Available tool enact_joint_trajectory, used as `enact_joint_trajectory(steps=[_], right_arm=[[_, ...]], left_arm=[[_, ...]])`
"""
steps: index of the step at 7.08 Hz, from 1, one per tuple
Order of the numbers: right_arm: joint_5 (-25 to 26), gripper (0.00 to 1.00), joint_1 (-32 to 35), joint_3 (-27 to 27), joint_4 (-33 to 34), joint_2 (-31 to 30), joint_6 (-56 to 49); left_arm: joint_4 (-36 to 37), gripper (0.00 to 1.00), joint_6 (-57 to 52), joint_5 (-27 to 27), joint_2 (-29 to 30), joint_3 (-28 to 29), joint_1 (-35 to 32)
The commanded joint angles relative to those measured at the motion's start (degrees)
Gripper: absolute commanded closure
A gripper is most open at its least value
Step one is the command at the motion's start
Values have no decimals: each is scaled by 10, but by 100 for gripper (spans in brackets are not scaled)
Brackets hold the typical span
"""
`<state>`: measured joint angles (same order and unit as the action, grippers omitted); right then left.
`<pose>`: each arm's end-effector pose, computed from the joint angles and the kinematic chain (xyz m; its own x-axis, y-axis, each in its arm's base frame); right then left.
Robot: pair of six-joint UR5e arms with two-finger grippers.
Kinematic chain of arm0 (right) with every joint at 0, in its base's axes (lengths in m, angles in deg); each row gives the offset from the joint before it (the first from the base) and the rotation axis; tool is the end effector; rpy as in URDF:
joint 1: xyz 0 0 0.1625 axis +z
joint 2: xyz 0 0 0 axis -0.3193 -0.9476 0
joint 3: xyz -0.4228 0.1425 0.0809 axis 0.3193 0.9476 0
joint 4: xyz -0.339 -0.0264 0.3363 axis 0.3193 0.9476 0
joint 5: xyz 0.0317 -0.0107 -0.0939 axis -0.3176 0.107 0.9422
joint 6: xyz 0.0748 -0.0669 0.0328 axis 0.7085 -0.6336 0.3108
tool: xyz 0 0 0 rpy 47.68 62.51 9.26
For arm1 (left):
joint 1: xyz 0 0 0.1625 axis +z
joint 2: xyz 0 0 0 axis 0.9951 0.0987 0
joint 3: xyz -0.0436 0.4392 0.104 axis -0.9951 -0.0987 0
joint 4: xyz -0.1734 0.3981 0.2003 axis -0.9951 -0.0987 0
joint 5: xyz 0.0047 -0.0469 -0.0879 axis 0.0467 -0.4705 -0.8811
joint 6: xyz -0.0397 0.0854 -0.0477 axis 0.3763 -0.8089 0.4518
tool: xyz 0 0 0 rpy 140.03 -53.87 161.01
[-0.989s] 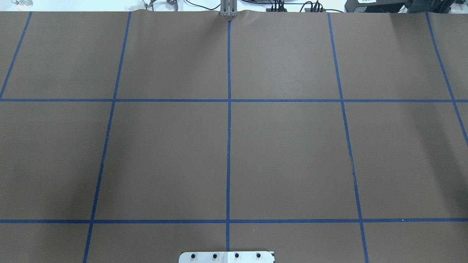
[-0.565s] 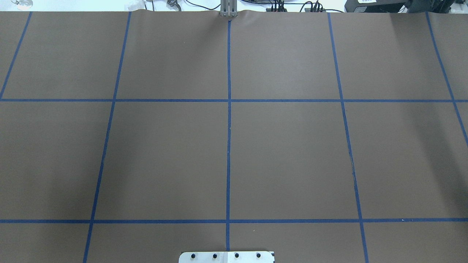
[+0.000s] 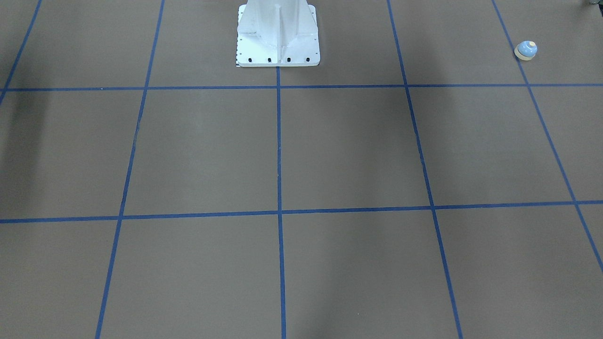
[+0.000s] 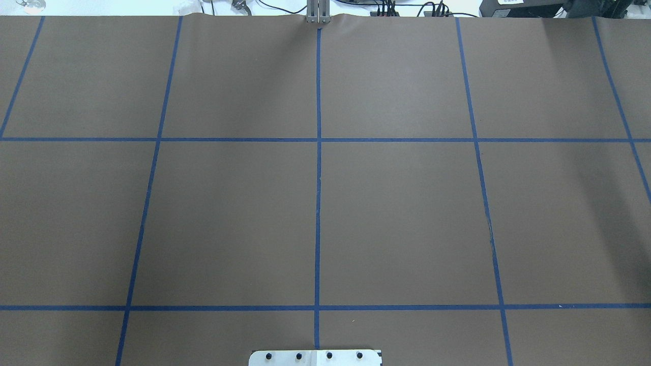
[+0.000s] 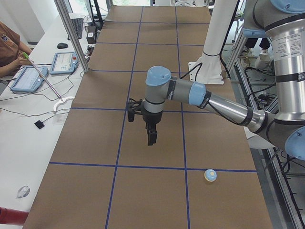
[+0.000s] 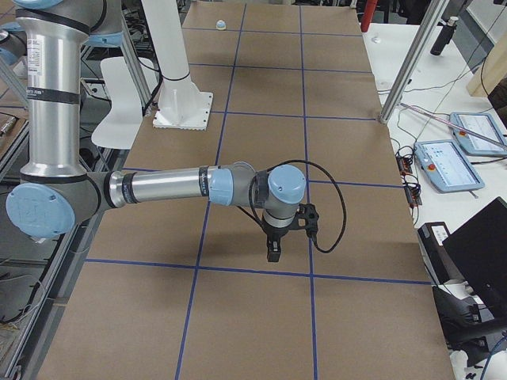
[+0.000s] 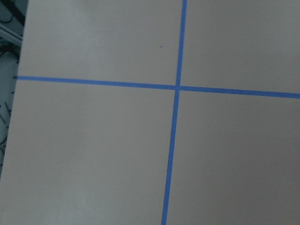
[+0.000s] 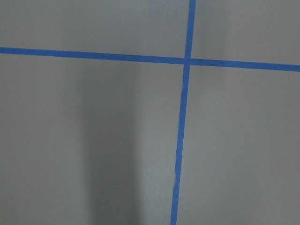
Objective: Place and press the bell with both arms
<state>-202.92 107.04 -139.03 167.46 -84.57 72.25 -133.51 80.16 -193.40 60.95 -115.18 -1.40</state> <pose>0.0446 -0.5137 0.6358 0.7052 -0.0522 0.7070 0.0805 0.9967 -0.0067 -0.0483 -0.4230 0.4962 0.8063 -0.2519 -0.5353 0.2834 0.9587 -0.0242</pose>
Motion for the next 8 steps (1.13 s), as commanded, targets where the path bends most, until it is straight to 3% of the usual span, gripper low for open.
enact_joint_trajectory(steps=[1,2,4,5,8], right_arm=[[-3,0,0,-2,0,-4,1],[-3,0,0,-5,0,-3,2],[-5,0,0,-5,0,-2,3],[-5,0,0,-6,0,2,4],[-4,0,0,-8,0,2,3]], left_arm=[[1,0,205,53,-74,-85,77],[1,0,319,64,-78,-104,136],[2,0,558,158,-93,-106,291],[5,0,635,180,-116,-106,328],[105,0,940,232,-143,-86,502]])
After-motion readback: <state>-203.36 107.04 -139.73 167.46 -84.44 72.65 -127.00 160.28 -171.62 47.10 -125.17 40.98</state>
